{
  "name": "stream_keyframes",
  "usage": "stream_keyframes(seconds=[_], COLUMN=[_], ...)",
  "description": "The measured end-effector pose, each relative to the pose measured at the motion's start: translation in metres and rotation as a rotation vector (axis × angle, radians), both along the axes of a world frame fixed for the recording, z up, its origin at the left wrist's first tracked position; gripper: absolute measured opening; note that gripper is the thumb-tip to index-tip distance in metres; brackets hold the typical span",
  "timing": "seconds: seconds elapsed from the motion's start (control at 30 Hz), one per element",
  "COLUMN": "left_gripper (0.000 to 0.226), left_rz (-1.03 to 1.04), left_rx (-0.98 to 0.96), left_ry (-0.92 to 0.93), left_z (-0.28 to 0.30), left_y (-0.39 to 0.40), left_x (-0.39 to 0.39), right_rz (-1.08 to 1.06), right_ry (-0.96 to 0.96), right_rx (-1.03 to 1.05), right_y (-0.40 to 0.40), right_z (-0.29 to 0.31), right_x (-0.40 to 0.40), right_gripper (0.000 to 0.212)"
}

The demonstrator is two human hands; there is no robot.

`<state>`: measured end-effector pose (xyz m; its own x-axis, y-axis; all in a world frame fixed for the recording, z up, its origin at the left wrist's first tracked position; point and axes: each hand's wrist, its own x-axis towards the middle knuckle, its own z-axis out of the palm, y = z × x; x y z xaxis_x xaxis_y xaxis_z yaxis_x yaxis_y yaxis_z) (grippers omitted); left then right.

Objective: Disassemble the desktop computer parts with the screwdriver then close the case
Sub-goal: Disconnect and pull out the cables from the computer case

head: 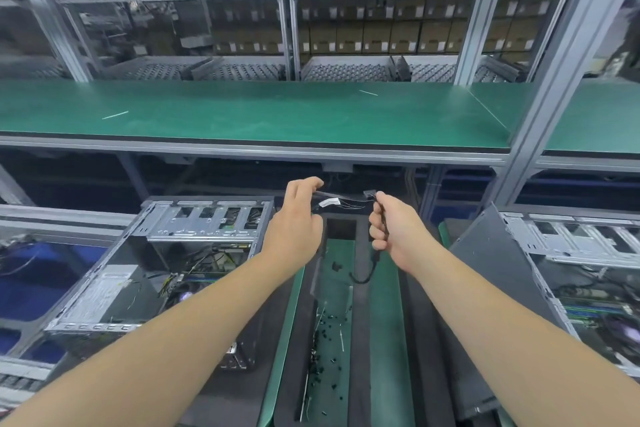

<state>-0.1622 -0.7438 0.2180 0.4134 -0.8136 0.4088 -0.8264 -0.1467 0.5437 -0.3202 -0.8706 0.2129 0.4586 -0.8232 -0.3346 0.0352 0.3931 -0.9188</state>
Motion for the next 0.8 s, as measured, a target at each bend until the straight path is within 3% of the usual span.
stream_keyframes(seconds=[0.07, 0.2, 0.27, 0.5, 0.6, 0.7, 0.8], left_gripper=[0.059, 0.048, 0.042, 0.042, 0.037, 0.037, 0.038], left_rz=[0.017, 0.138, 0.204, 0.301, 0.429, 0.532, 0.414], left_rx=[-0.015, 0.009, -0.012, -0.139, -0.233, -0.176, -0.032], left_ry=[0.047, 0.515, 0.659, 0.868, 0.977, 0.912, 0.824], left_z=[0.0, 0.004, 0.009, 0.016, 0.017, 0.011, -0.001], left_y=[-0.002, -0.013, -0.014, -0.015, -0.017, -0.011, -0.009], left_x=[0.002, 0.015, 0.024, 0.035, 0.039, 0.049, 0.046], right_rz=[-0.03, -0.013, 0.043, 0.304, 0.302, 0.306, 0.27], right_ry=[0.038, 0.018, 0.027, 0.151, 0.219, 0.09, 0.068], right_rx=[-0.06, -0.121, -0.145, -0.228, -0.227, -0.17, -0.159], right_y=[-0.004, -0.012, -0.013, -0.012, -0.012, -0.017, -0.019], right_z=[0.0, -0.003, -0.006, -0.015, -0.02, -0.022, -0.019], right_x=[-0.001, -0.007, -0.013, -0.023, -0.027, -0.037, -0.042], right_gripper=[0.025, 0.027, 0.028, 0.027, 0.035, 0.032, 0.027])
